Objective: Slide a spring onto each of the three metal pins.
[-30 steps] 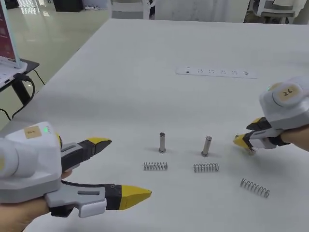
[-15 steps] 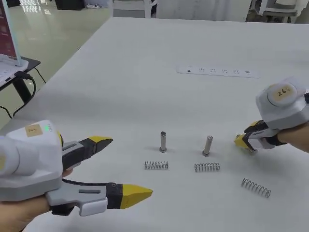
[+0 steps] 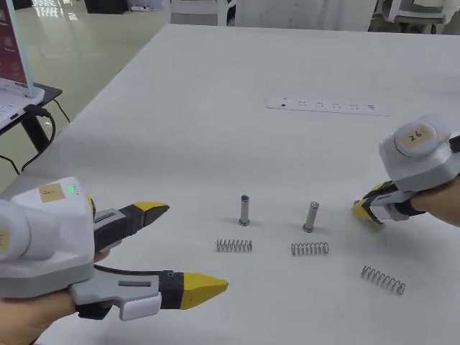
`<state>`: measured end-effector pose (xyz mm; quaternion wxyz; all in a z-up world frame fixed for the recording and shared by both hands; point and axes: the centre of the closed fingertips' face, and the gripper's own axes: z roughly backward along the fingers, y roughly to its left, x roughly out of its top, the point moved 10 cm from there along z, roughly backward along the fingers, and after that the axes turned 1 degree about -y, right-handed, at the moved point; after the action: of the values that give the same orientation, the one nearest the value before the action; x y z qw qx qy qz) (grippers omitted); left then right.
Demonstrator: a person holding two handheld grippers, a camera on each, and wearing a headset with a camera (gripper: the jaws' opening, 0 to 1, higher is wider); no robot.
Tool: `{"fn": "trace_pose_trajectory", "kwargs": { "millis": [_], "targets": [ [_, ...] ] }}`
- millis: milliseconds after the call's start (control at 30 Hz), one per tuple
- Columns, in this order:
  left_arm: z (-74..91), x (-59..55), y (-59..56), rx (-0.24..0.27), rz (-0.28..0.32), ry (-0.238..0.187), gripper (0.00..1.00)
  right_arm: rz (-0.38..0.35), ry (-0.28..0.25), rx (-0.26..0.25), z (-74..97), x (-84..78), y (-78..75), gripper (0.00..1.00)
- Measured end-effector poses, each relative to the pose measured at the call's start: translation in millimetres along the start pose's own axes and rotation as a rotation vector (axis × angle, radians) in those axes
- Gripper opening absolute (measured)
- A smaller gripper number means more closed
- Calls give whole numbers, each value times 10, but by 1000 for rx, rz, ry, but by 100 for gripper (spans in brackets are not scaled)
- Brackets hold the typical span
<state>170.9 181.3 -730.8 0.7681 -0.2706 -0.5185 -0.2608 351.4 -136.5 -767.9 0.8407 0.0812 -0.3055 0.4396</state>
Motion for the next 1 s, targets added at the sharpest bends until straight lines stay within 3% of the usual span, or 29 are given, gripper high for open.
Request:
{"fn": "trace_pose_trajectory", "kwargs": {
  "millis": [1000],
  "targets": [
    [1, 4, 9, 1, 4, 0, 85, -59, 37, 7, -40, 21, -24, 6]
  ]
}}
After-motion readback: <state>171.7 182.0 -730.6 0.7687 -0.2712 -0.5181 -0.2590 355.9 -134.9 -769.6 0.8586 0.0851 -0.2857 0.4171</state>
